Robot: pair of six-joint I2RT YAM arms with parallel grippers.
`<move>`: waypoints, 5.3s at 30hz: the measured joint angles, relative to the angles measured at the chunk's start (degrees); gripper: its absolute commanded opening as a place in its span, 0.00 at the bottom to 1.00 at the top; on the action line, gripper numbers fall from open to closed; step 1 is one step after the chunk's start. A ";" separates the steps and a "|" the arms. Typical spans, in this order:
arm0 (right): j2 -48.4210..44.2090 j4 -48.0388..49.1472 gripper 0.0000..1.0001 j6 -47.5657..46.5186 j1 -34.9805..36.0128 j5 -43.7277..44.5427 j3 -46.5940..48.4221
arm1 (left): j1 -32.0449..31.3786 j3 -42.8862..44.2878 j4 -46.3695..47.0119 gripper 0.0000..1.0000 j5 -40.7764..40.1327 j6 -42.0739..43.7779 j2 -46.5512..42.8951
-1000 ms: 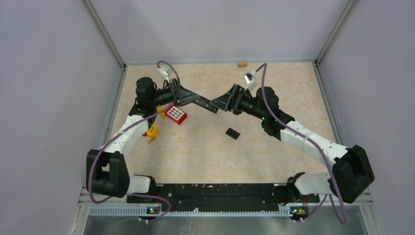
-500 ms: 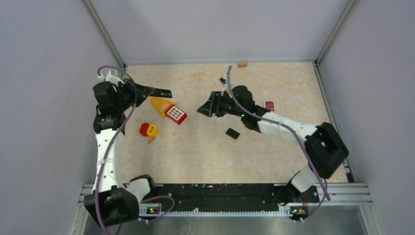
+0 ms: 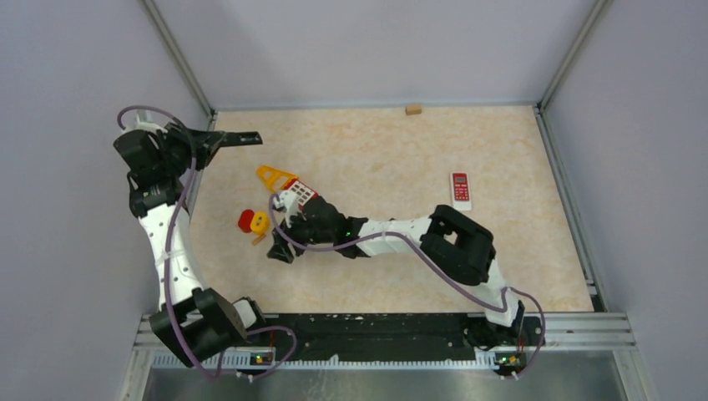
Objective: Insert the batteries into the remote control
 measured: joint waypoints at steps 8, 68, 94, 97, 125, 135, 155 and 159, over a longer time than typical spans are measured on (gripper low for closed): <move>16.74 -8.59 0.64 -18.10 1.66 -5.53 24.61 | 5.11 7.04 -0.66 0.00 4.42 -0.55 8.94; 16.35 -21.62 0.00 -33.86 1.29 2.89 22.12 | 6.99 9.35 4.81 0.00 11.80 -3.48 12.68; -26.67 -20.09 0.07 3.02 -2.91 36.48 -32.65 | -23.67 -8.68 14.88 0.00 23.78 14.53 9.29; -26.99 -20.20 0.14 4.52 -2.91 37.13 -34.29 | -24.09 -10.93 13.31 0.00 24.81 17.86 4.20; -25.88 -29.90 0.10 0.28 -2.91 35.98 -31.71 | -24.09 -12.46 9.11 0.00 23.78 23.76 1.79; -27.08 -32.46 0.04 0.44 -4.37 34.27 -31.30 | -24.28 -12.57 7.72 0.00 19.54 22.18 2.56; -46.62 -46.95 0.05 -12.46 -9.46 19.82 -15.89 | -43.71 -21.53 25.46 0.00 23.26 6.36 18.47; -45.31 -51.06 0.06 -14.10 -9.20 19.17 -14.64 | -44.89 -22.43 30.27 0.00 23.41 2.60 21.09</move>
